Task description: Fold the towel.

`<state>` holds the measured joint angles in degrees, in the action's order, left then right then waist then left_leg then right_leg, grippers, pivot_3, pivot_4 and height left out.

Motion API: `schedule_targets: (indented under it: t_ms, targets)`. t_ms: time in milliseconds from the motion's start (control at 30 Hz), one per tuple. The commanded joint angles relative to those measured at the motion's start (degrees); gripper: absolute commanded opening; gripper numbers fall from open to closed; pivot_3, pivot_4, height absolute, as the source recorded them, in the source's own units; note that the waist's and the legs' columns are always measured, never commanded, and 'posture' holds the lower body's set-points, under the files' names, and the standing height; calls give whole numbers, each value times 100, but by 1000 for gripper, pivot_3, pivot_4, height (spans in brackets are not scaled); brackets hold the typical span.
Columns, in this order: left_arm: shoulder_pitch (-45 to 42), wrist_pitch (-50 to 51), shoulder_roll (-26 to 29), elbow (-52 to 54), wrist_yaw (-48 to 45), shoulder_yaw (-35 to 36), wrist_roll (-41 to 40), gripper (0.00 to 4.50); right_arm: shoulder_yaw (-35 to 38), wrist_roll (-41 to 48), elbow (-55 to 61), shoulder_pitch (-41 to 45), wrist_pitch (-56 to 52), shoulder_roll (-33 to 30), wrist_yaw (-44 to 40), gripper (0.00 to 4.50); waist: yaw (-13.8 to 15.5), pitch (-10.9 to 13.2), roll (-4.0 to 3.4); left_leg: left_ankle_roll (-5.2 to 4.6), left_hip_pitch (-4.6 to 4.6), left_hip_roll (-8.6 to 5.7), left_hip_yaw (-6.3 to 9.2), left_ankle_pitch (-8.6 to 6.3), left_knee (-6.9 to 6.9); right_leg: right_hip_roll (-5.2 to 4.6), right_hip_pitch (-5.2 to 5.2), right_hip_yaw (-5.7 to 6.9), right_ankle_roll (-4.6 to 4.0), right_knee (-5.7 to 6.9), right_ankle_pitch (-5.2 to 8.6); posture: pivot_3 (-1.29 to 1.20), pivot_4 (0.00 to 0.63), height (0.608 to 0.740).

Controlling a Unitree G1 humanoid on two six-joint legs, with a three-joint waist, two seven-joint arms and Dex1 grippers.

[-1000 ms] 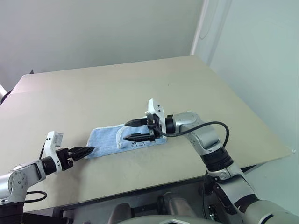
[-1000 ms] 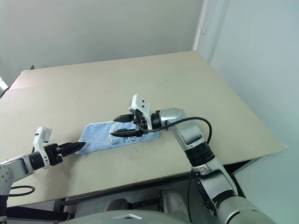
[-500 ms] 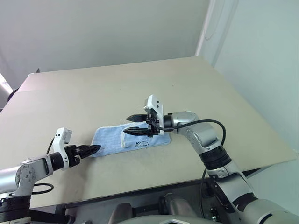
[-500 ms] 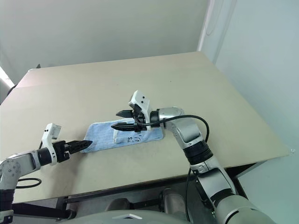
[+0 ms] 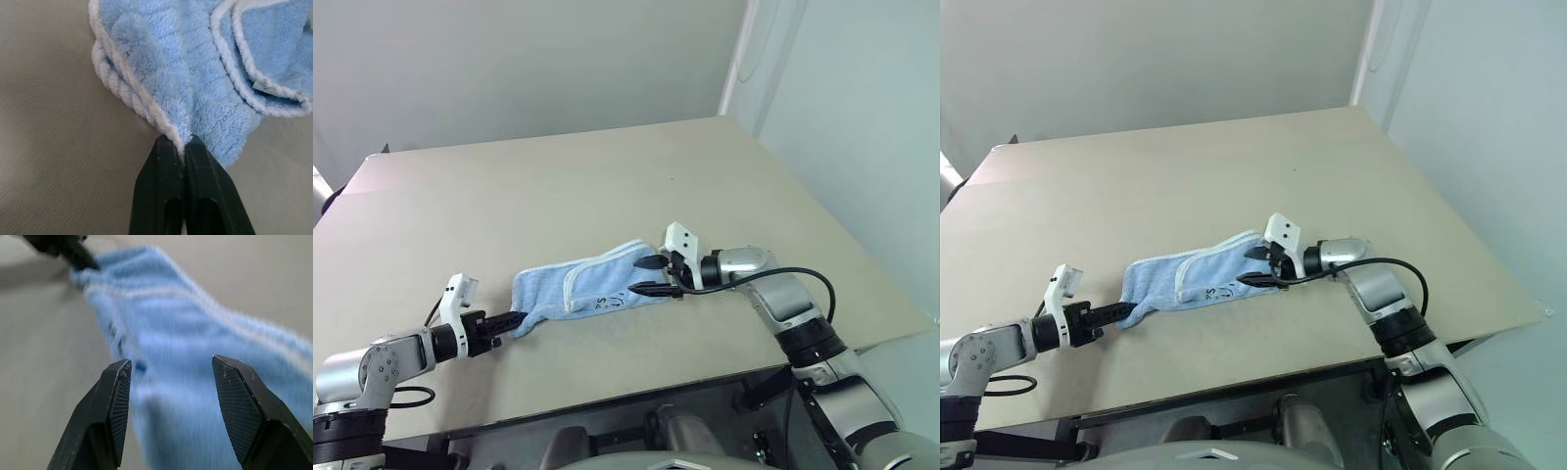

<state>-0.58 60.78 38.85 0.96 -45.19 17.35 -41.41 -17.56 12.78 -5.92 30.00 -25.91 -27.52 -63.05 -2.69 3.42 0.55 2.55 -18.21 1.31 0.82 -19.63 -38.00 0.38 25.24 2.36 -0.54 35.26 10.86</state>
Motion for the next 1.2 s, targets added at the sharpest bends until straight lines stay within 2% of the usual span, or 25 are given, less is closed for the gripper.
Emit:
schedule_targets:
  t_ms: [33, 133, 233, 300, 500, 600, 733, 833, 1000, 1200]
  targets:
    - [-35, -100, 236, -22, -95, 207, -4, 10, 209, 153, 56, 97, 98, -155, -256, 2742, -4, 1, 3, 0, 1, 2, 1, 0, 0, 3, 0, 0, 0, 1, 0, 0, 0, 740]
    - [-69, -198, 434, -128, -113, 256, 102, 10, 300, 206, 18, 104, 84, -220, -361, 2742, -7, 2, 4, 0, 3, 3, 11, 0, 0, 11, 0, 1, -1, 2, 1, 0, 0, 740]
    - [-72, -225, 626, -164, -227, 425, 33, 0, 387, 307, 9, 100, 27, -252, -435, 3597, -7, 3, 5, 0, 2, 3, 18, 0, 0, 17, 1, 1, -2, 1, 1, 0, 0, 740]
    - [-20, -236, 758, -131, -341, 545, -21, 0, 378, 292, 62, 42, 98, -322, -517, 4350, -5, 4, 7, 0, -2, 4, 19, 0, 0, 17, 6, 1, -1, 1, 1, 0, 0, 740]
    - [0, -71, 1199, -129, -621, 830, -123, 0, 386, 108, -113, 67, 63, -373, -300, 4430, 0, 6, 10, 0, -3, 4, 18, 0, 2, 17, 13, 1, -1, -1, 1, 0, 0, 740]
    - [-253, 370, 1277, 33, -694, 1067, -580, 0, 384, -20, -370, 166, 41, -295, -64, 4430, 2, 13, 29, 0, -3, 4, 19, 0, 1, 17, 15, 1, -2, 0, 1, 0, 0, 740]
    - [-910, 1038, 1150, 231, -577, 1049, -1248, 0, 367, -130, -534, 202, 59, -186, 175, 4430, 14, 16, 34, 0, -4, 1, 21, 0, 1, 15, 13, 0, -2, -2, 1, 0, 0, 740]
    - [-1313, 1201, 1170, 170, -606, 651, -1260, 0, 343, -180, -499, 142, 48, -155, 273, 4430, 7, 16, 35, 0, -10, -1, 21, 0, 1, 16, 8, -4, 6, 1, -4, 0, 0, 740]
    - [-2111, 1114, 1301, -99, -1134, -635, -902, 0, 392, -191, -382, -5, -44, -162, 444, 4430, 5, 17, 36, 0, -8, -2, 18, 0, 2, 20, 8, -14, 14, 6, -9, 0, 0, 740]
    - [-3324, 807, 941, -924, -1847, -2154, -246, 0, 484, -203, -236, -162, -163, -96, 779, 4430, 13, 16, 36, 0, -5, -7, 25, 1, -2, 44, 2, -49, 2, 11, -2, 0, 0, 740]
